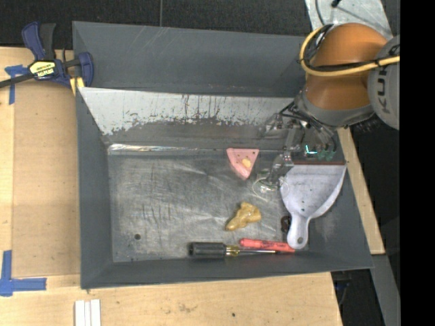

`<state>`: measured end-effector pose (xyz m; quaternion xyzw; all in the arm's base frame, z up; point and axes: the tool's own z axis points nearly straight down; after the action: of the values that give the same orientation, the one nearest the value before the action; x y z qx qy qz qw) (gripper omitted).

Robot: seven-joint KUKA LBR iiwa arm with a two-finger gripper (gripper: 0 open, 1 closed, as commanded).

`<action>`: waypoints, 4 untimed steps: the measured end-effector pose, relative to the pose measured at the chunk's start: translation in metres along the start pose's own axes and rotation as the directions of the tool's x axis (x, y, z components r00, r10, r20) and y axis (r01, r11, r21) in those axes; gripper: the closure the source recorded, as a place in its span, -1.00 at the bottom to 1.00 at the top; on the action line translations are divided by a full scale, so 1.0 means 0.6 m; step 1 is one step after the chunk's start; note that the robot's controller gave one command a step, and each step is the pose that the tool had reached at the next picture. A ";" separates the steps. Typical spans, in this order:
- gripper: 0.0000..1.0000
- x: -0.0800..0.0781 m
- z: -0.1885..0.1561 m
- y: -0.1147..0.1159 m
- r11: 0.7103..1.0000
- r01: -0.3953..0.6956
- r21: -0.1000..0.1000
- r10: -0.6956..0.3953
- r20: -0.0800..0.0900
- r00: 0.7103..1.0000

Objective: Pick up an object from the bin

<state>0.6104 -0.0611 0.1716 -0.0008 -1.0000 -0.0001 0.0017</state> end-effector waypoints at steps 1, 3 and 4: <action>-1.00 -0.003 -0.007 0.000 1.000 0.001 0.001 -0.001 0.007 1.000; 1.00 -0.024 0.156 0.027 0.997 -0.077 -0.003 0.077 0.022 0.997; 1.00 -0.028 0.013 0.007 0.995 -0.098 0.000 0.098 0.007 0.995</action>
Offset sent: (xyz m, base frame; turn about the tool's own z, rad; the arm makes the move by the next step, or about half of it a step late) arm 0.0081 0.0160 -0.1016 0.0770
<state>0.6272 -0.0568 0.1640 -0.0499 -0.9988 0.0001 -0.0019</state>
